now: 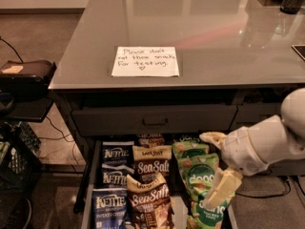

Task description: Pick brown chip bag from middle drawer and place on counter

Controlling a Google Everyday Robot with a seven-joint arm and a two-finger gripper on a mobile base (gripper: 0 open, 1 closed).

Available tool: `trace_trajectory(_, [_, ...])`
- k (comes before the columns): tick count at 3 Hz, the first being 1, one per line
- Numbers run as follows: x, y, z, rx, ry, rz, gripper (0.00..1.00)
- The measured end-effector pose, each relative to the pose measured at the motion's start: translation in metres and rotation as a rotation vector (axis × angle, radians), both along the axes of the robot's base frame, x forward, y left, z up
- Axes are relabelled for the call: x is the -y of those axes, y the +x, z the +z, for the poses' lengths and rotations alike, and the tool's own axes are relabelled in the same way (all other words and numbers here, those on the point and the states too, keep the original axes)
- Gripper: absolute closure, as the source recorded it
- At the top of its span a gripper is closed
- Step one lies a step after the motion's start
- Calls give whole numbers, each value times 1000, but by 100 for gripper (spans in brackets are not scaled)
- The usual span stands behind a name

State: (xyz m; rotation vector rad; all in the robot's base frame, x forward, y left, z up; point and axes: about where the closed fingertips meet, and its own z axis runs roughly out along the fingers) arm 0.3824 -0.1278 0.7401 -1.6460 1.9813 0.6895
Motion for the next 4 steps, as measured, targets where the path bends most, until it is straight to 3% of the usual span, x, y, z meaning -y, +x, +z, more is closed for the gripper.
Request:
trace_trajectory(1, [-34,-15,-35,-7,75,31,0])
trace_trajectory(2, [-80,-34,-69,31,11,94,0])
trace_trajectory(3, [-80,-25,-77,69,1,54,0])
trace_trajectory(4, [-84,-22,-79,118,-76,77,0])
